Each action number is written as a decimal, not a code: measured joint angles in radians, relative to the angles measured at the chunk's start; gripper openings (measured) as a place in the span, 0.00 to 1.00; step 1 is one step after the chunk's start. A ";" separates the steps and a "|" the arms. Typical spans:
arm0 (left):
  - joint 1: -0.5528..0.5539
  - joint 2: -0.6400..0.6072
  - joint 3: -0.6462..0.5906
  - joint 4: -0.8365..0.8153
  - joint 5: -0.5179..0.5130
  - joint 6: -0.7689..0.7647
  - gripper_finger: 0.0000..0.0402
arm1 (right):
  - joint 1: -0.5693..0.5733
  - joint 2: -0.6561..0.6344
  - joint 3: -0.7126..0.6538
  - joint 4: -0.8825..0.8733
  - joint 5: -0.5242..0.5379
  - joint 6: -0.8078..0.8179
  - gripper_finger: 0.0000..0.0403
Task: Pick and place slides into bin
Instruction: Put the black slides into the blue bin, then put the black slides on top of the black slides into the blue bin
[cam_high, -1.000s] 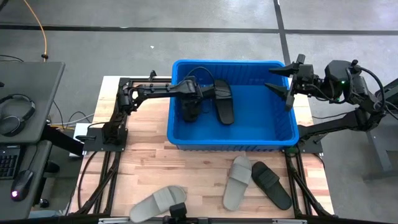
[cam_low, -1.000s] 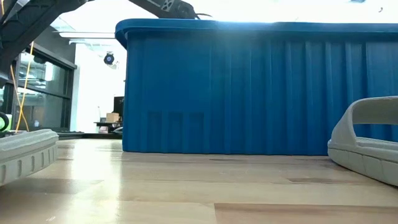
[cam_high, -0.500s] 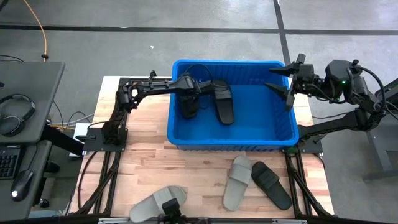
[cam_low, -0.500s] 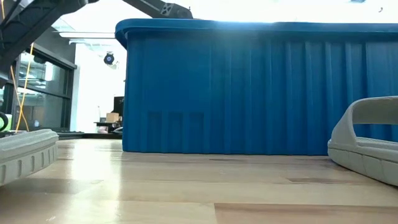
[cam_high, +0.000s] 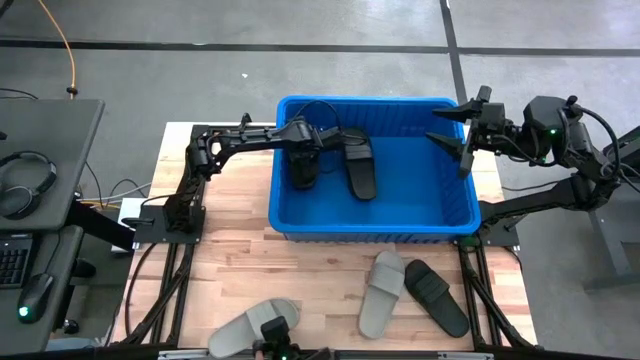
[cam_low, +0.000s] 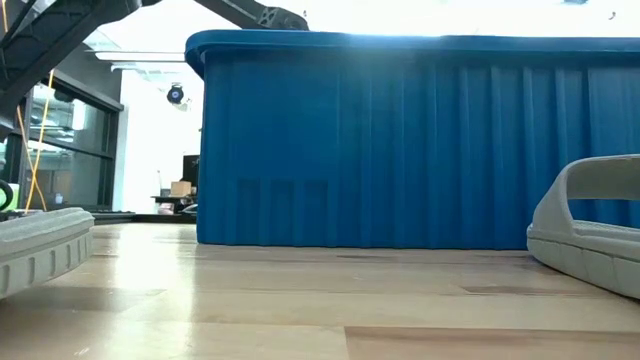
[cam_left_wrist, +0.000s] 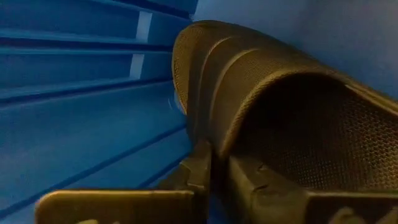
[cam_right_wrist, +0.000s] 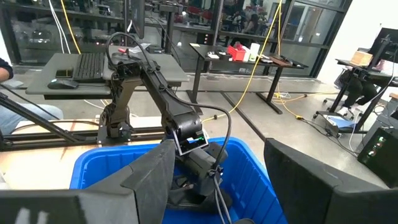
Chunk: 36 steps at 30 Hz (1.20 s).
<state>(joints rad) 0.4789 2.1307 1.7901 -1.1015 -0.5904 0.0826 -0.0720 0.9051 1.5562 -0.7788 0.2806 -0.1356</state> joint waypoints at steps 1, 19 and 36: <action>0.000 0.000 0.000 0.001 0.000 0.000 0.09 | 0.000 0.000 0.000 0.000 0.000 0.000 0.59; -0.001 -0.001 0.000 -0.035 0.113 -0.044 0.55 | 0.000 0.000 0.000 -0.002 -0.004 0.004 0.59; -0.001 -0.002 0.342 -0.336 0.326 -0.107 0.57 | 0.000 -0.059 0.000 -0.064 -0.050 0.063 0.59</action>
<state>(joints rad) 0.4778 2.1292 2.1323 -1.4370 -0.2645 -0.0248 -0.0723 0.8465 1.5562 -0.8424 0.2305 -0.0727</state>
